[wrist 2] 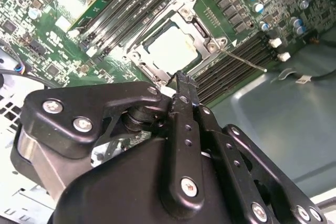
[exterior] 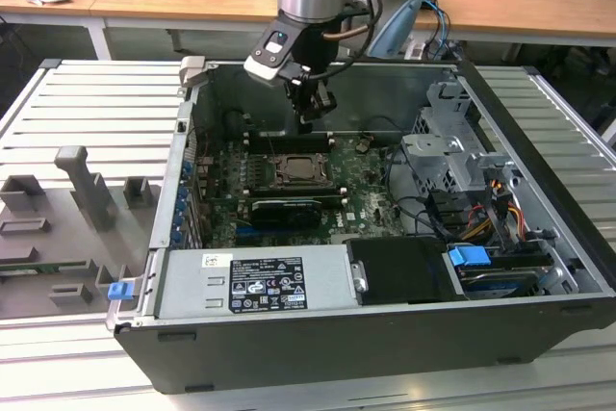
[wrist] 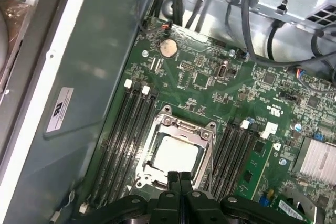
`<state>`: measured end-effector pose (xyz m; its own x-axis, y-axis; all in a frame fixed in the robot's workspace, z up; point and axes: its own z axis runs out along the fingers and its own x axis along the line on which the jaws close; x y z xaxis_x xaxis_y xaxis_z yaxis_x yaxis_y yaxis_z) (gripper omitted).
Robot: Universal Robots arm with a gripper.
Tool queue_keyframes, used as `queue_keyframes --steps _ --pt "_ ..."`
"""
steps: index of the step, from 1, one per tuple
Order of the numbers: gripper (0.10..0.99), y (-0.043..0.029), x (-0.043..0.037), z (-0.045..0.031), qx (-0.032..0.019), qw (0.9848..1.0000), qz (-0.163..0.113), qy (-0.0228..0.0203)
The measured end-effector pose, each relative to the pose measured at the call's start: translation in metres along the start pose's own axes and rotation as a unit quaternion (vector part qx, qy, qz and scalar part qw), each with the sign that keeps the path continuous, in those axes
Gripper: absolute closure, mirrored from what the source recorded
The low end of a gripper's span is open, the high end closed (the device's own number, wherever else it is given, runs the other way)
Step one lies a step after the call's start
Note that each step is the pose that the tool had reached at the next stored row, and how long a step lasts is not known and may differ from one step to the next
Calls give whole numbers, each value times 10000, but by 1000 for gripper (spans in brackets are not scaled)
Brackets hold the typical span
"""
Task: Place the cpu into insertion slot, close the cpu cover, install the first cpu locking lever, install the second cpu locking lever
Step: 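Install the first cpu locking lever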
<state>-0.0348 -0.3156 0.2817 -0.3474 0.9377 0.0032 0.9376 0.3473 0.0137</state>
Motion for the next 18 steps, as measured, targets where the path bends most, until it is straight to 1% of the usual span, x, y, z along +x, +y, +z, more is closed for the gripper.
queue_keyframes --steps 5,7,9,10,12,18 --pt "980 0 1 2 0 9995 -320 6" --pt "980 0 0 2 0 9988 -490 8" --pt "980 0 1 2 1 9967 -811 13" --pt "980 0 0 2 2 9959 -904 14" --pt "980 1 0 2 2 9953 -964 15" --pt "980 2 0 2 2 9928 -1197 18"
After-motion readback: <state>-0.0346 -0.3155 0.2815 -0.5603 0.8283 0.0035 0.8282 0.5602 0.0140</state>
